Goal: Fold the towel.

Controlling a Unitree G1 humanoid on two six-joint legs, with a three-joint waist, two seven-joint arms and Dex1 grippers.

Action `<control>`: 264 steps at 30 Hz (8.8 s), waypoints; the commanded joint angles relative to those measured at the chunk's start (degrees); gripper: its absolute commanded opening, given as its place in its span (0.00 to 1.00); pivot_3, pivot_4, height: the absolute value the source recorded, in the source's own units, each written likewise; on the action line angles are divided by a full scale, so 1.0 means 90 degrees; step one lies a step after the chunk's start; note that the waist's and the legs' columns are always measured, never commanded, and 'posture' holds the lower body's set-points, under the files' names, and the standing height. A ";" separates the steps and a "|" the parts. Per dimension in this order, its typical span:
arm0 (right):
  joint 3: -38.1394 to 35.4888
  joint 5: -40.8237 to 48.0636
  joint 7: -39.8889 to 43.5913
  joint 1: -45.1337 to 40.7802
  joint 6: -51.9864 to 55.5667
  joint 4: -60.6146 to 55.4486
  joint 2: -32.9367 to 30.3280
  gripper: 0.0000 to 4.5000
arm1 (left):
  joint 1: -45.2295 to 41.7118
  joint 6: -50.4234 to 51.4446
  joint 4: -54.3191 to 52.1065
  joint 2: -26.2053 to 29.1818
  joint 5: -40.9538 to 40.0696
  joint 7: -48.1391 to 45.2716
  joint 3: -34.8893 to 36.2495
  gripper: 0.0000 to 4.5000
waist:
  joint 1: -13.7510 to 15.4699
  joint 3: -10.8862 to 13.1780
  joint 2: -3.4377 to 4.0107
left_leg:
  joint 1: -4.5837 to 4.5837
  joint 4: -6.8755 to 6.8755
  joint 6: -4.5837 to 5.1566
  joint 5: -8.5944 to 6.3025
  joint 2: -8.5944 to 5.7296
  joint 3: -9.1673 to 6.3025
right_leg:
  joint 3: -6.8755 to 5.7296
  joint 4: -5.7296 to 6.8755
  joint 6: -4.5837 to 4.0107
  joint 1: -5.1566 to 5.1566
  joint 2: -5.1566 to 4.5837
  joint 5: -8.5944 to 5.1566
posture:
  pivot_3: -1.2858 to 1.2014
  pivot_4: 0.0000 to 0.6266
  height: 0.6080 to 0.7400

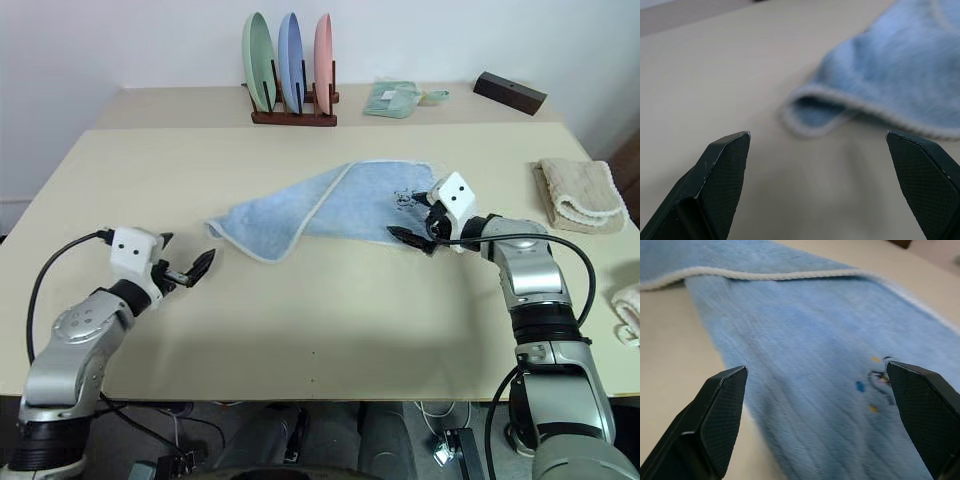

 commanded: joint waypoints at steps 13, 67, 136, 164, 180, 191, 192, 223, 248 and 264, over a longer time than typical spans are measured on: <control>-0.0373 0.0162 -0.0853 0.1058 0.0318 -0.1743 0.0078 1.00 | -0.1919 -0.0025 0.1204 0.0184 0.1376 -0.0927 -0.2714 0.99 | -0.0013 0.0000 0.0000 | 0.0002 0.0001 0.0001 0.0000 -0.0001 0.0002 | 0.0001 0.0001 0.0001 0.0000 0.0002 0.0001 | 0.52 0.24 0.90; 0.1410 -0.3092 -0.1822 -0.0848 -0.4311 0.1413 -0.0518 1.00 | 0.1479 -0.0687 -0.0289 0.1221 0.0507 -0.0875 0.1141 0.01 | -0.0036 0.0003 0.0005 | 0.0010 -0.0004 0.0003 -0.0002 0.0003 0.0014 | 0.0018 0.0002 0.0001 -0.0002 0.0009 0.0000 | 0.52 0.24 0.90; 0.0448 -0.0523 0.1240 0.0945 -0.0502 -0.2683 -0.3026 0.01 | 0.1999 -0.0183 -0.0304 0.2185 -0.0975 -0.2002 0.2260 0.00 | -0.0027 0.0031 -0.0012 | 0.0033 -0.0064 0.0031 -0.0014 0.0072 0.0137 | 0.0116 -0.0067 -0.0024 -0.0042 0.0064 0.0079 | 0.52 0.24 0.90; 0.1990 -0.3109 -0.0554 -0.2568 -0.3564 0.3112 -0.0587 0.31 | -0.1163 -0.1535 0.3461 0.1672 0.0412 -0.1169 0.0373 0.31 | -0.0206 0.0028 -0.0018 | 0.0004 -0.0072 -0.0006 0.0006 0.0091 0.0187 | 0.0146 -0.0067 -0.0020 -0.0113 0.0104 0.0113 | 0.52 0.24 0.90; -0.0511 -0.0272 -0.0407 -0.0100 0.0452 -0.0956 -0.1086 0.99 | -0.0620 -0.1875 0.1805 0.0843 0.0331 0.0492 0.1320 1.00 | -0.0121 0.0022 -0.0025 | -0.0009 -0.0064 -0.0002 0.0002 0.0097 0.0189 | 0.0152 -0.0076 -0.0014 -0.0113 0.0104 0.0118 | 0.52 0.24 0.90; -0.2198 0.2948 -0.1639 0.2223 0.5172 -0.4359 0.0008 0.99 | -0.0358 -0.1371 0.1713 0.1071 0.0877 0.0482 0.0943 1.00 | -0.0031 0.0013 -0.0024 | 0.0018 -0.0061 -0.0003 0.0003 0.0121 0.0209 | 0.0168 -0.0074 -0.0035 -0.0096 0.0126 0.0146 | 0.52 0.24 0.90; -0.2342 0.3137 -0.1920 0.2216 0.5477 -0.4415 0.0203 0.99 | -0.0394 -0.1453 0.1769 0.1091 0.0887 0.0509 0.0994 1.00 | -0.0023 0.0013 -0.0025 | 0.0017 -0.0060 -0.0004 0.0003 0.0121 0.0209 | 0.0168 -0.0075 -0.0036 -0.0096 0.0127 0.0148 | 0.52 0.24 0.90; -0.3971 0.3632 -0.6754 0.0326 0.5981 -0.2536 0.3444 0.48 | -0.0007 -0.0388 -0.0928 0.0266 -0.1085 -0.1264 -0.1178 1.00 | -0.0180 -0.0074 -0.0029 | 0.0025 -0.0062 -0.0008 0.0007 0.0124 0.0215 | 0.0175 -0.0071 -0.0040 -0.0095 0.0139 0.0153 | 0.52 0.24 0.90; -0.0966 0.3039 -0.3655 0.1102 0.4926 -0.4930 -0.0662 0.01 | -0.0816 -0.1415 0.0827 -0.0119 -0.0343 -0.1101 -0.0984 1.00 | -0.0182 -0.0076 -0.0025 | 0.0023 -0.0067 0.0016 -0.0007 0.0142 0.0230 | 0.0180 -0.0081 -0.0038 -0.0098 0.0147 0.0152 | 0.52 0.24 0.90; 0.1514 0.1230 -0.2610 0.0775 0.4001 -0.4462 -0.0291 0.14 | -0.0410 -0.1272 0.0333 -0.0241 -0.0274 -0.0769 -0.0910 1.00 | -0.0021 -0.0074 -0.0035 | 0.0012 -0.0060 -0.0005 0.0005 0.0126 0.0225 | 0.0180 -0.0096 -0.0032 -0.0100 0.0139 0.0156 | 0.52 0.24 0.90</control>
